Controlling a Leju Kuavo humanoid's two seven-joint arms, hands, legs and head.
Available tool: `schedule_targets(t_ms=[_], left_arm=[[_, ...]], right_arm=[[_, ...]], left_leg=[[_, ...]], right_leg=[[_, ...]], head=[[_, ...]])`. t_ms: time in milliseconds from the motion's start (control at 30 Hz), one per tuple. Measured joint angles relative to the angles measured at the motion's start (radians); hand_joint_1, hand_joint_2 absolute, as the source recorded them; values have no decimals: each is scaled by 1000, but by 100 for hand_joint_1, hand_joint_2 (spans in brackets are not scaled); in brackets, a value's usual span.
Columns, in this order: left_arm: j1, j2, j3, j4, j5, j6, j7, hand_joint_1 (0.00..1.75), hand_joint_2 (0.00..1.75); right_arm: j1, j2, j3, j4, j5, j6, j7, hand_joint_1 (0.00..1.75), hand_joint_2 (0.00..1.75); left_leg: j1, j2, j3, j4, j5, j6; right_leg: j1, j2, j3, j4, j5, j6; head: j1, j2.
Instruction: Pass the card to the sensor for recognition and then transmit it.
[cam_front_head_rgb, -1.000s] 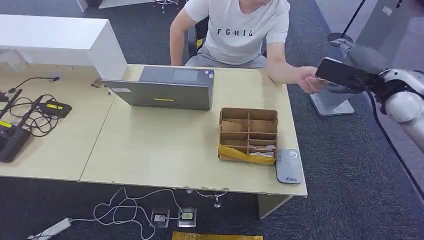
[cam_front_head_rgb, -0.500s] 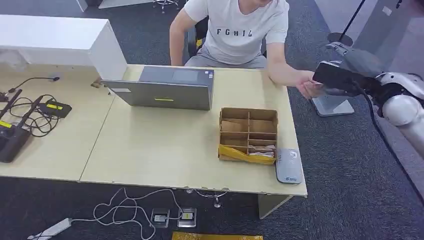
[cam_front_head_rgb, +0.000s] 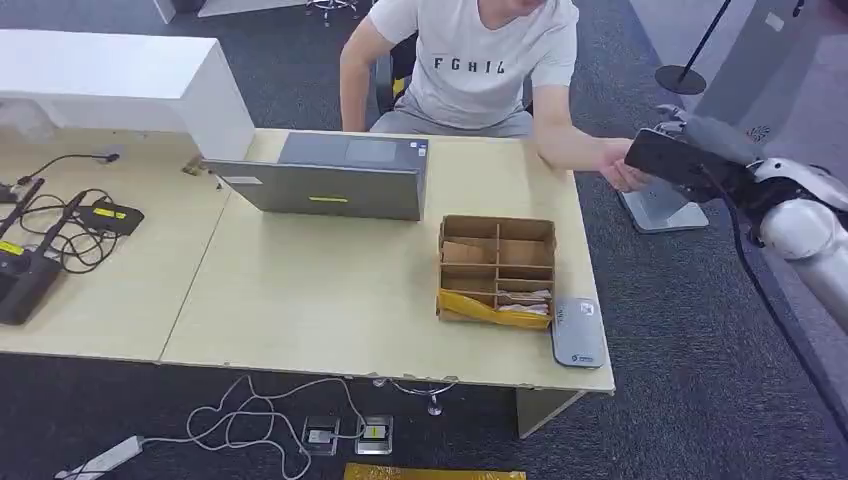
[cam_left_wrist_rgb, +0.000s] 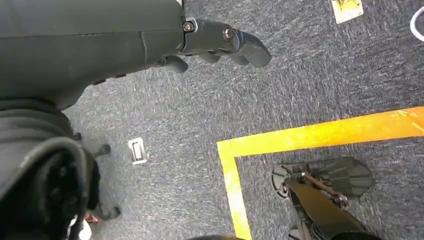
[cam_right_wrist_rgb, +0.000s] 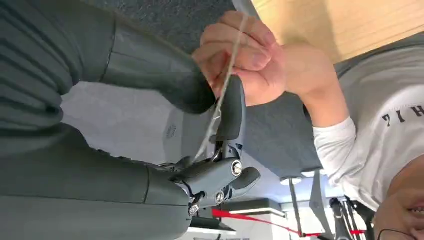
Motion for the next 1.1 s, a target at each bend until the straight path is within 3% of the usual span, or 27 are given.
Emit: schedule_targets(t_ms=[133,300,833,1100], left_arm=[[-1,0,-1,0,-2,1,0,0,0],[-1,-1,-4,0,-10,3,0,0,0],[-3,0,-5,0,-11,3,0,0,0],[-4,-1,-5,0,-2,6,9,0,0]], right_arm=[[22,2,-12,0,-95,46,40,175,175],[48,3,-20,-7,-121,65,54,175,175],[118,-24,-47,-59,-171,54,80,175,175],[262,-42,-81,-90,-177,12,77,175,175]], left_leg=[[0,0,0,0,0,0],[0,0,0,0,0,0],[0,-1,0,0,0,0],[0,-1,0,0,0,0]], right_leg=[[0,0,0,0,0,0],[0,0,0,0,0,0],[0,-1,0,0,0,0],[0,-1,0,0,0,0]], head=[[0,0],[0,0],[0,0],[0,0]])
